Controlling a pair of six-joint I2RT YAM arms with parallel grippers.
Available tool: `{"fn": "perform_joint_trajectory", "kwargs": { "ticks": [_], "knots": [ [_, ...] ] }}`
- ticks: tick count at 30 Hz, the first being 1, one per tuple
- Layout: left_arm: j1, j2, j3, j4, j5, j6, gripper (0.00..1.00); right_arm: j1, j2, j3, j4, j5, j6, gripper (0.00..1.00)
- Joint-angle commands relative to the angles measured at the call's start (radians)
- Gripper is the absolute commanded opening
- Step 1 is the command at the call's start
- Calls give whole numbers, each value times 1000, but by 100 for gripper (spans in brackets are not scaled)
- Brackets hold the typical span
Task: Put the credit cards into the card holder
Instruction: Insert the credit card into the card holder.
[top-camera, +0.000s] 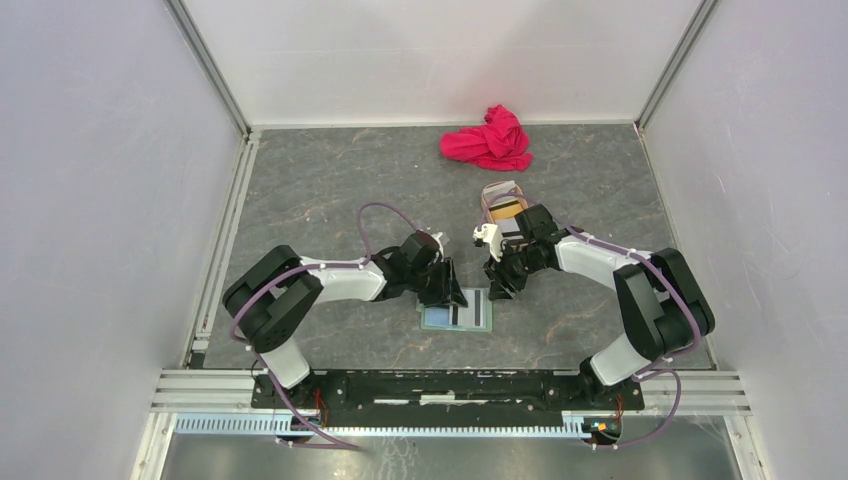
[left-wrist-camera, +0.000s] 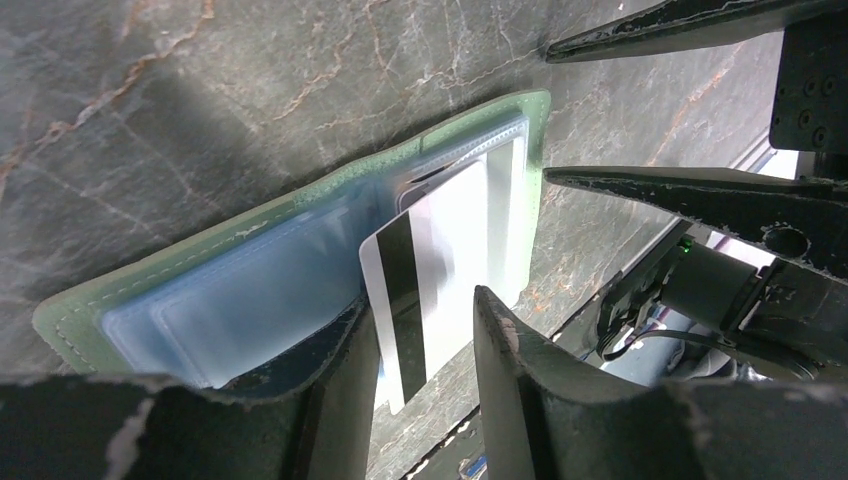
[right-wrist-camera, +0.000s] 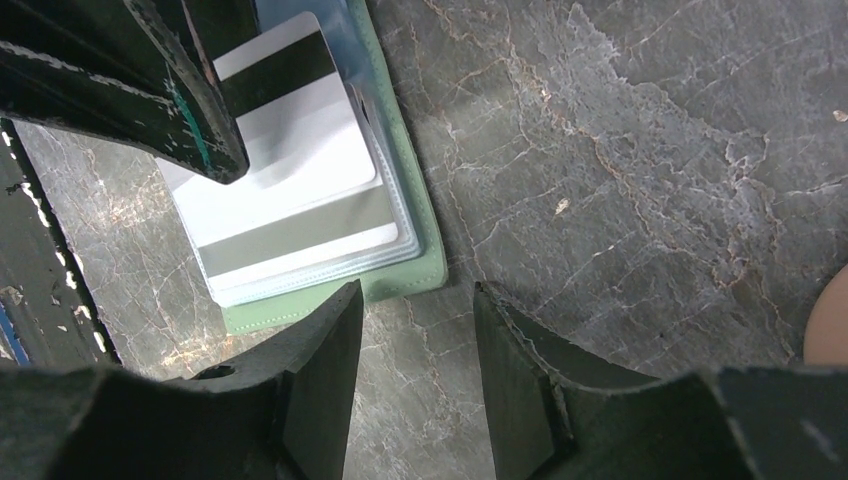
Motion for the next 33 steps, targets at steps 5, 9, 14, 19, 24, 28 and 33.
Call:
{"fn": "perform_joint_trajectory", "kwargs": {
  "ticks": [5,9,14,19,24,28,33],
  "knots": [
    [-33,-60,70,-139,-105,29,48,4,6,28,2,-12,-8,51],
    [-51,-53,109,-196,-142,33,49,5,5,28,4,-24,-5,51],
    [-79,-31,169,-276,-195,49,50,5,6,27,5,-66,5,51],
    [-107,1,206,-313,-232,60,52,5,12,16,22,-109,32,49],
    [-123,28,236,-351,-269,83,53,5,12,15,30,-116,43,47],
    [-125,22,253,-401,-318,114,54,0,-12,13,34,-98,37,47],
    [-125,5,267,-417,-347,136,55,-3,-15,14,29,-107,31,47]
  ]
}}
